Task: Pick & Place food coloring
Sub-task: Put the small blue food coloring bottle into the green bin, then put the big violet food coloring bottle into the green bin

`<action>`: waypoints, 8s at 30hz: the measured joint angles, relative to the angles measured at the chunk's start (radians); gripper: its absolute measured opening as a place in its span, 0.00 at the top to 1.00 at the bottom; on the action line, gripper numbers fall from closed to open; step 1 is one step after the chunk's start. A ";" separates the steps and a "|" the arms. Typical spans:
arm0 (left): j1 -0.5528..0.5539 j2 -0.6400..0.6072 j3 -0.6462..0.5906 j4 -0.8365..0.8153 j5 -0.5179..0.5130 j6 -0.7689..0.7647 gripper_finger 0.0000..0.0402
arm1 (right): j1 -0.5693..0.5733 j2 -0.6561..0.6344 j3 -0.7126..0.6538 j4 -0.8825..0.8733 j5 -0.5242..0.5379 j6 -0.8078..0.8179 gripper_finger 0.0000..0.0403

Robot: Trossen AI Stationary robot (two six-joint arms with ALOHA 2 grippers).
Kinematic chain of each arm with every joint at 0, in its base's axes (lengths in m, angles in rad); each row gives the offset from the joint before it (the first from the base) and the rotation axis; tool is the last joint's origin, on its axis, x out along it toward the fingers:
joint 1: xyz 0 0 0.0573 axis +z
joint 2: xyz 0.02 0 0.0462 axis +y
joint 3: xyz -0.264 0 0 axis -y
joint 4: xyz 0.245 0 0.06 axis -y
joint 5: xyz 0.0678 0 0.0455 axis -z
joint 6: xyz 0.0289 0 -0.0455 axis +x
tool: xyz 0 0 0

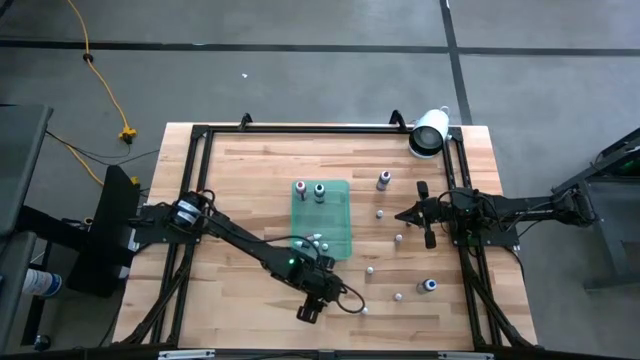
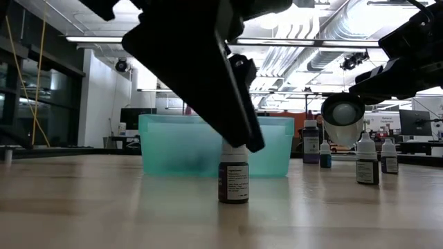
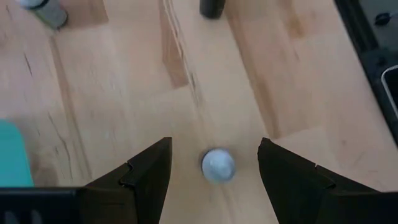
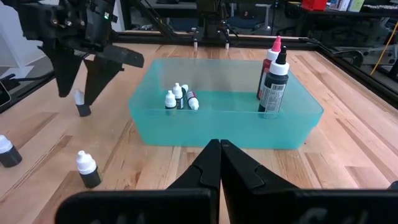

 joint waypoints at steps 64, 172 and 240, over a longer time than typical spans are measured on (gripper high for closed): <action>0.003 0.001 0.552 -0.658 -0.416 -0.819 0.93 | 0.000 0.000 0.000 0.000 0.000 0.000 1.00; 0.169 -0.149 0.550 -0.573 -0.346 -0.230 0.56 | 0.000 0.013 0.000 0.000 0.000 0.000 1.00; 0.381 -2.052 -1.437 0.556 0.181 0.081 1.00 | 0.000 0.079 0.000 0.000 0.000 0.000 1.00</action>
